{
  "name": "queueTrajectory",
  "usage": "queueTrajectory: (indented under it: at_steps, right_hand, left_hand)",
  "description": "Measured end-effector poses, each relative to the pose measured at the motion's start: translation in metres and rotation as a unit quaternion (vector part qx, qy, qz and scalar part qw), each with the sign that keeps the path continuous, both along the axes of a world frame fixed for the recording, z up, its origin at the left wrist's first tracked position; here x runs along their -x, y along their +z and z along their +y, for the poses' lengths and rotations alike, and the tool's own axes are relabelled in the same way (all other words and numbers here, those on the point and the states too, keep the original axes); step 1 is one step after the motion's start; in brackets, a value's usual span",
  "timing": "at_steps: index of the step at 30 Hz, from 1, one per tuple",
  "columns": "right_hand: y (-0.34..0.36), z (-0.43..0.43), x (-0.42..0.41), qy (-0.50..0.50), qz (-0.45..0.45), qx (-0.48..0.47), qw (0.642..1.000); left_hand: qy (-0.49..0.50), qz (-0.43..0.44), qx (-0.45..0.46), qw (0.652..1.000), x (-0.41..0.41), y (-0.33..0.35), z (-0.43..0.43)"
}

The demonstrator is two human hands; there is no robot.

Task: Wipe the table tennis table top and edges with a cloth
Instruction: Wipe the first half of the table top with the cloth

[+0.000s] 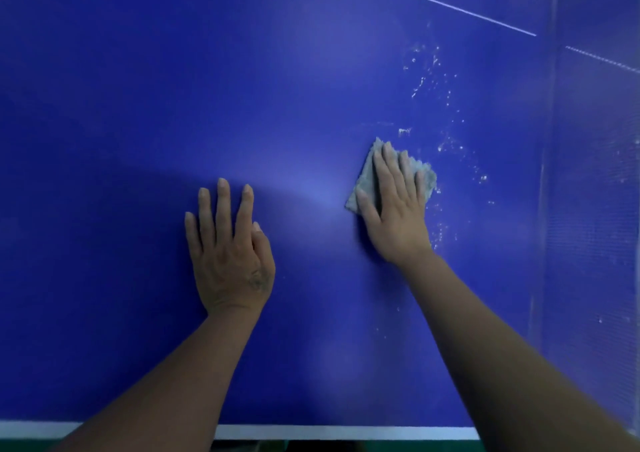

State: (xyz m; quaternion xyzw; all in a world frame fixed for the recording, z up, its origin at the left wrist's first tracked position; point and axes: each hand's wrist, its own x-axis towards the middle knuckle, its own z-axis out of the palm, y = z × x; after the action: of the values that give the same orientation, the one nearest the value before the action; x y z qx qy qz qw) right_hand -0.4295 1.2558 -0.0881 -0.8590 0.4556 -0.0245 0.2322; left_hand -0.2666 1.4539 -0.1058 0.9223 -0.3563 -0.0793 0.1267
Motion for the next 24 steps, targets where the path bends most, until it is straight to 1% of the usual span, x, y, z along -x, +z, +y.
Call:
queueTrajectory:
  at_steps: [2, 3, 7, 9, 11, 14, 18, 21, 24]
  right_hand:
    - [0.002, 0.019, 0.019, -0.015, -0.046, -0.022, 0.999]
    - [0.003, 0.025, 0.029, 0.004, -0.05, -0.019, 0.999]
    - [0.004, 0.011, 0.054, 0.141, 0.019, 0.006, 0.99]
    - [0.002, -0.01, 0.046, 0.18, 0.034, 0.025, 0.983]
    - [0.0, -0.034, 0.022, 0.197, 0.021, 0.043, 0.979]
    - [-0.006, -0.072, -0.031, 0.198, -0.001, 0.066, 0.978]
    - [-0.015, -0.113, -0.082, 0.177, -0.001, 0.107, 0.978]
    - [-0.016, -0.123, -0.076, 0.139, 0.006, 0.111, 0.984]
    - [-0.016, -0.118, -0.043, 0.107, 0.01, 0.088, 0.99]
  left_hand:
    - [0.031, 0.004, -0.012, 0.999, 0.001, 0.001, -0.018]
    - [0.044, 0.002, -0.018, 0.999, 0.001, 0.001, -0.03]
    - [0.049, -0.025, -0.027, 0.998, -0.005, -0.005, -0.086]
    - [0.049, -0.035, -0.024, 0.998, -0.007, -0.009, -0.108]
    - [0.057, -0.042, -0.019, 0.997, -0.007, -0.012, -0.123]
    - [0.066, -0.045, -0.016, 0.997, -0.01, -0.015, -0.137]
    - [0.067, -0.054, -0.005, 0.996, -0.013, -0.015, -0.152]
    - [0.07, -0.054, 0.0, 0.996, -0.013, -0.015, -0.154]
    - [0.07, -0.046, 0.005, 0.996, -0.013, -0.013, -0.154]
